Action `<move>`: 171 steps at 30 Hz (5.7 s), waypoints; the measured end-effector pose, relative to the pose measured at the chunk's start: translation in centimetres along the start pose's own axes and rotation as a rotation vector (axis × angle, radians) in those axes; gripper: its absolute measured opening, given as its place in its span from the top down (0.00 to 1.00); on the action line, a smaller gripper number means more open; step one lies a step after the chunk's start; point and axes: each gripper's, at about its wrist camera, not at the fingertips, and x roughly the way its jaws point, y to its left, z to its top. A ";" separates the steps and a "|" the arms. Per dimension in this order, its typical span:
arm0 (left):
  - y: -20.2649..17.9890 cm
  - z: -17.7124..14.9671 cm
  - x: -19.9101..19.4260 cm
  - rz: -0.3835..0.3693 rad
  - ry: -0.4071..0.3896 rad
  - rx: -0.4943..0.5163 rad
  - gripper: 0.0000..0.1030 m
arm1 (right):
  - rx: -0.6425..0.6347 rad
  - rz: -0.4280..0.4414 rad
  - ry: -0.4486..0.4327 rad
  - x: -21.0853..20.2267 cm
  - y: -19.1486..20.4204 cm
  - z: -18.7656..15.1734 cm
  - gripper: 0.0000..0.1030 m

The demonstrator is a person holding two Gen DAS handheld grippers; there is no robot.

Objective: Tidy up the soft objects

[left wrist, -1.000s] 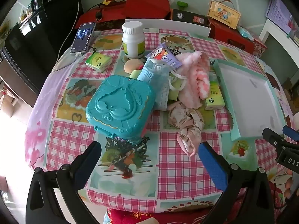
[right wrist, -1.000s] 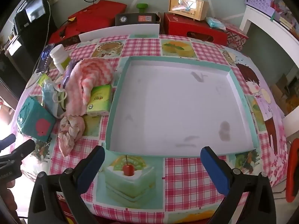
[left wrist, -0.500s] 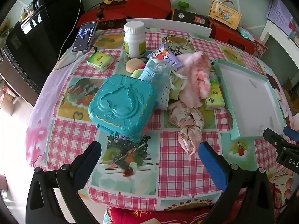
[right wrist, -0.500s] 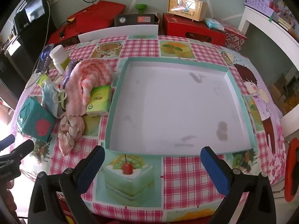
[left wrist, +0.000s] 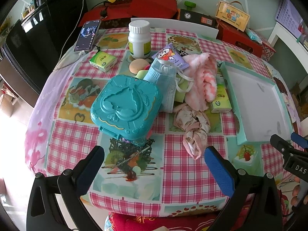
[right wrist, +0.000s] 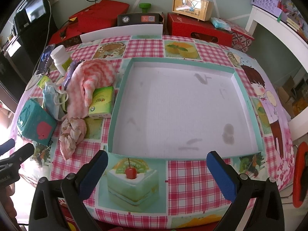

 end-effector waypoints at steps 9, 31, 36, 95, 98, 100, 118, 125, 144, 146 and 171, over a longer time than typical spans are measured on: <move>0.1 0.0 0.2 0.005 0.011 -0.001 0.00 | -0.001 -0.005 0.006 0.1 0.2 0.1 0.00; 0.7 -0.1 0.6 0.013 0.021 -0.021 0.00 | -0.009 -0.010 0.014 0.5 0.3 -0.1 0.00; 0.6 -0.1 0.6 0.013 0.021 -0.022 0.00 | -0.010 -0.011 0.014 0.4 0.4 -0.1 0.00; 14.1 17.5 11.0 -0.091 0.161 -0.184 0.00 | -0.146 0.271 -0.123 5.5 11.4 12.4 0.06; 14.3 18.0 12.6 -0.086 0.183 -0.213 0.00 | -0.147 0.286 -0.111 6.4 11.8 12.8 0.12; 14.5 18.4 13.7 -0.088 0.201 -0.237 0.00 | -0.144 0.293 -0.101 7.2 11.9 13.1 0.17; 13.9 19.4 16.8 -0.042 0.181 -0.236 0.34 | -0.156 0.369 -0.071 9.7 12.4 12.9 0.65; 12.9 17.9 15.6 -0.059 0.134 -0.230 0.35 | -0.177 0.383 -0.094 9.4 12.4 12.7 0.82; 9.2 13.3 2.9 -0.145 -0.144 -0.224 0.35 | -0.149 0.498 -0.131 9.6 11.8 12.3 0.91; 9.0 13.0 2.8 -0.155 -0.143 -0.241 0.35 | -0.136 0.525 -0.132 9.7 11.6 12.4 0.91; 5.5 13.0 2.1 -0.176 -0.138 -0.222 0.35 | -0.019 0.681 -0.288 5.1 7.7 13.9 0.91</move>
